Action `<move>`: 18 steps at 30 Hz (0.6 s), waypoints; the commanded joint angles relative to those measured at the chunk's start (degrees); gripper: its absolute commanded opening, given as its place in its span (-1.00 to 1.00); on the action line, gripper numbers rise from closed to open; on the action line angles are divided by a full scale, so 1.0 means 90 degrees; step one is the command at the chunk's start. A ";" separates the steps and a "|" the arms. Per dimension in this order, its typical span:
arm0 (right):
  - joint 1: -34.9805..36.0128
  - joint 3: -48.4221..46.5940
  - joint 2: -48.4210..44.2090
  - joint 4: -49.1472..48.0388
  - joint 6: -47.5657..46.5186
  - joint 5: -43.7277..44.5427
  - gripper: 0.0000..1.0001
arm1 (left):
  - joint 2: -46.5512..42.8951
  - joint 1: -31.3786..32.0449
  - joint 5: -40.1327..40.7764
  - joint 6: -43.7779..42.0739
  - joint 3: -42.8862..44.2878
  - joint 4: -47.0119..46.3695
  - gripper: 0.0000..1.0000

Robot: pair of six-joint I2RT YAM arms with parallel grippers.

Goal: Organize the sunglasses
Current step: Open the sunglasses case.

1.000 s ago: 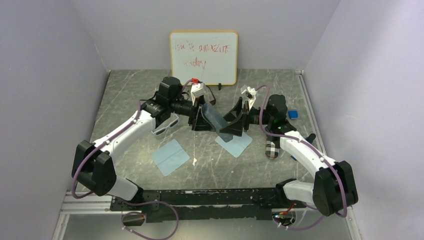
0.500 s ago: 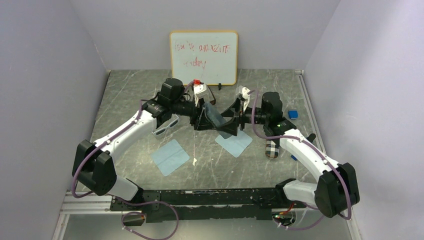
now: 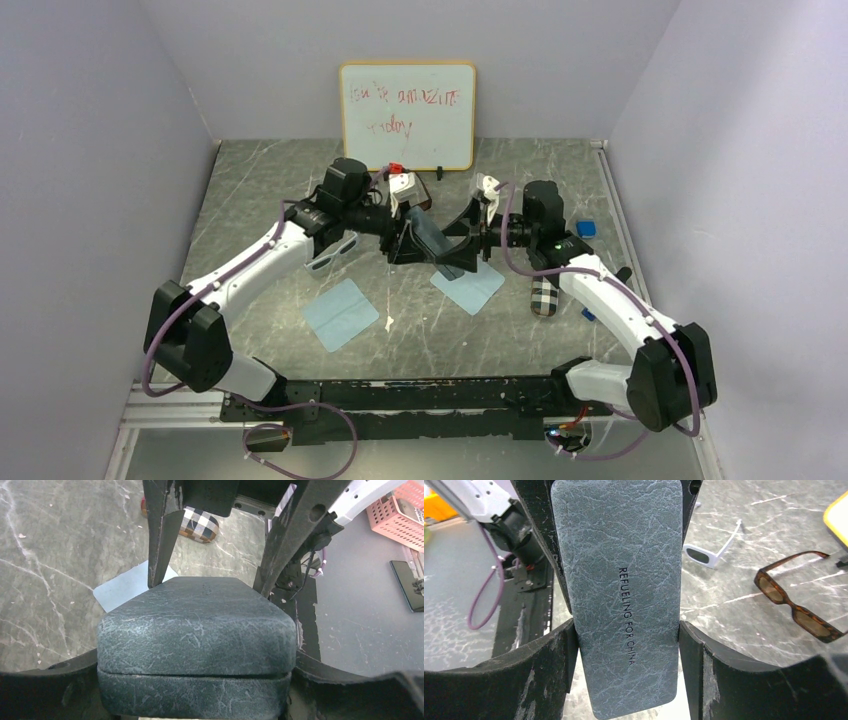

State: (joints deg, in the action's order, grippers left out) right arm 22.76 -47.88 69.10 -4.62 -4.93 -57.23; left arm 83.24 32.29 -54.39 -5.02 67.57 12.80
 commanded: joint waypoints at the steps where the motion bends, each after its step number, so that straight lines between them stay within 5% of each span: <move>1: -0.0336 -0.0245 0.0114 -0.0268 0.0214 -0.0999 -0.20 | -0.0392 0.0015 -0.0605 -0.0407 0.0126 0.0179 -0.90; 11: -0.0990 -0.0112 0.0625 -0.1556 0.1984 -0.1895 -0.11 | -0.0554 0.0013 -0.1020 -0.0706 0.0167 0.0456 -0.90; 18: -0.1107 -0.0162 0.0708 -0.1395 0.1895 -0.1589 0.03 | -0.0652 0.0015 -0.1304 -0.0871 0.0224 0.0659 -0.90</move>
State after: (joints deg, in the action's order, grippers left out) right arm 16.29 -47.94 74.91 -14.90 9.72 -75.55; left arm 82.24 32.71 -59.00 -10.15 67.57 15.40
